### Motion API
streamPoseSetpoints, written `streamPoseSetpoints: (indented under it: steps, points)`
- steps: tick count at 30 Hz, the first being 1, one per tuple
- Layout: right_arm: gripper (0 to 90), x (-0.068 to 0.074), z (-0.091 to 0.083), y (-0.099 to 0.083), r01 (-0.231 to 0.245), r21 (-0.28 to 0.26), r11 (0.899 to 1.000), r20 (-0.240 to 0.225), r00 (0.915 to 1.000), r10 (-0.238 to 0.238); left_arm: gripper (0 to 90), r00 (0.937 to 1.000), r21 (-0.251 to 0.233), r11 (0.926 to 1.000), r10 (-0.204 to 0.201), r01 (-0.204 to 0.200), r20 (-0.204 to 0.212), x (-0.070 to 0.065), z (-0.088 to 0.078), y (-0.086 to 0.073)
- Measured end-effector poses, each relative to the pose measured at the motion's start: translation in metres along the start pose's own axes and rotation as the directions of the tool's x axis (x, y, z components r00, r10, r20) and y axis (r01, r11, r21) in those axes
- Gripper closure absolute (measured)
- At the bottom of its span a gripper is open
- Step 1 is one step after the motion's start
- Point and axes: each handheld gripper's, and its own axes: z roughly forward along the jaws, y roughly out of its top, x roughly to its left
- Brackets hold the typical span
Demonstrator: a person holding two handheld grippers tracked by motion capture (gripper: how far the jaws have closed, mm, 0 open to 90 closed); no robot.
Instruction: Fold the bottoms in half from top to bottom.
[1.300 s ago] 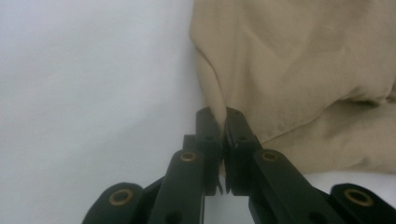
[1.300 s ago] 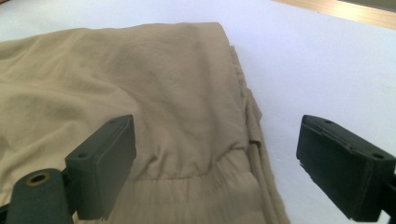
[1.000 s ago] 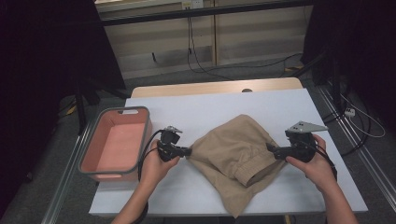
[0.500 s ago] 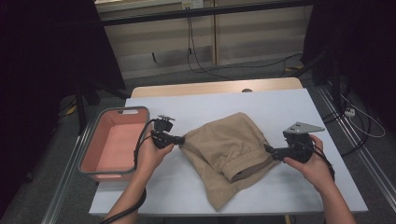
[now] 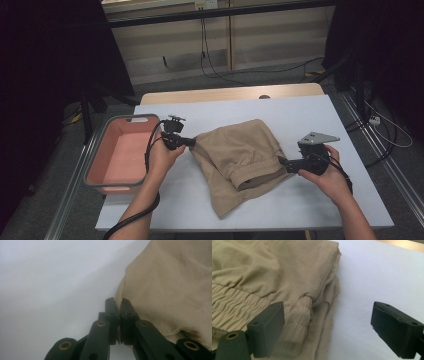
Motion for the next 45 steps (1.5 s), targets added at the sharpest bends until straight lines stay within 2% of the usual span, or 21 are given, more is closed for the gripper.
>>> streamPoseSetpoints:
  steps: [6,11,14,15,18,20,22,24,27,29,37,41,43,44,45]
  points:
    - [10.9,0.001,0.002,0.001,-0.005,-0.001,1.0,-0.01,0.9999,0.005,86.4,0.9995,-0.016,0.9995,-0.026,0.026,-0.018,0.006,0.003,0.011]
    - [10.6,0.003,0.006,0.002,-0.007,-0.005,1.0,-0.013,0.9999,0.007,86.2,0.9985,-0.01,0.9991,-0.04,0.04,-0.036,0.01,0.008,0.017]
    - [12.9,0.005,0.009,0.003,-0.015,-0.009,1.0,-0.02,0.9997,0.014,84.6,0.9965,0.011,0.9971,-0.074,0.075,-0.038,0.011,0.011,0.015]
    - [14.0,0.006,0.01,0.003,-0.016,-0.006,1.0,-0.018,0.9997,0.016,82.0,0.9957,0.008,0.9965,-0.083,0.083,-0.042,0.011,0.012,0.014]
    - [14.8,0.007,0.012,0.003,-0.011,-0.005,1.0,-0.009,0.9999,0.011,61.2,0.9948,-0.001,0.9959,-0.091,0.091,-0.047,0.01,0.01,0.012]
    - [16.2,0.007,0.013,0.003,-0.016,-0.002,1.0,-0.012,0.9998,0.016,57.8,0.9964,-0.002,0.9977,-0.067,0.067,-0.052,0.008,0.008,0.01]
    - [18.5,0.009,0.015,0.003,-0.016,0.004,1.0,-0.011,0.9998,0.016,50.7,0.9967,-0.013,0.9977,-0.067,0.066,-0.047,0.005,0.007,0.009]
    - [20.8,0.01,0.019,0.002,-0.014,0.016,1.0,-0.011,0.9998,0.014,44.4,0.997,-0.026,0.9985,-0.049,0.047,-0.059,0.002,0.006,0.007]
    - [24.8,0.012,0.026,-0.001,-0.016,0.06,0.998,-0.022,0.9996,0.017,38.5,0.9972,-0.033,0.9989,-0.037,0.035,-0.065,-0.003,0.005,0.005]
    - [26.6,0.012,0.03,-0.004,-0.011,0.066,0.998,-0.025,0.9996,0.012,33.7,0.9972,-0.033,0.9992,-0.023,0.021,-0.07,-0.005,0.004,0.002]
    - [29.8,0.008,0.035,-0.009,-0.077,0.1,0.992,-0.061,0.9946,0.083,25.7,0.9975,-0.053,0.998,-0.038,0.034,-0.06,-0.009,-0.001,-0.008]
    - [32.8,0.006,0.037,-0.013,-0.139,0.097,0.985,-0.087,0.9852,0.148,24.2,0.9971,-0.059,0.9975,-0.042,0.038,-0.063,-0.01,-0.002,-0.014]
    - [41.4,0.005,0.037,-0.015,-0.182,0.103,0.978,-0.119,0.9738,0.194,23.7,0.9971,-0.056,0.9979,-0.037,0.033,-0.067,-0.013,-0.002,-0.017]
    - [42.7,0.005,0.037,-0.016,-0.19,0.103,0.976,-0.119,0.9721,0.202,23.6,0.9973,-0.059,0.9977,-0.038,0.034,-0.063,-0.014,-0.002,-0.018]
    - [46.6,0.007,0.036,-0.015,-0.179,0.1,0.979,-0.12,0.9744,0.19,23.2,0.9973,-0.059,0.9977,-0.038,0.034,-0.063,-0.014,-0.002,-0.018]
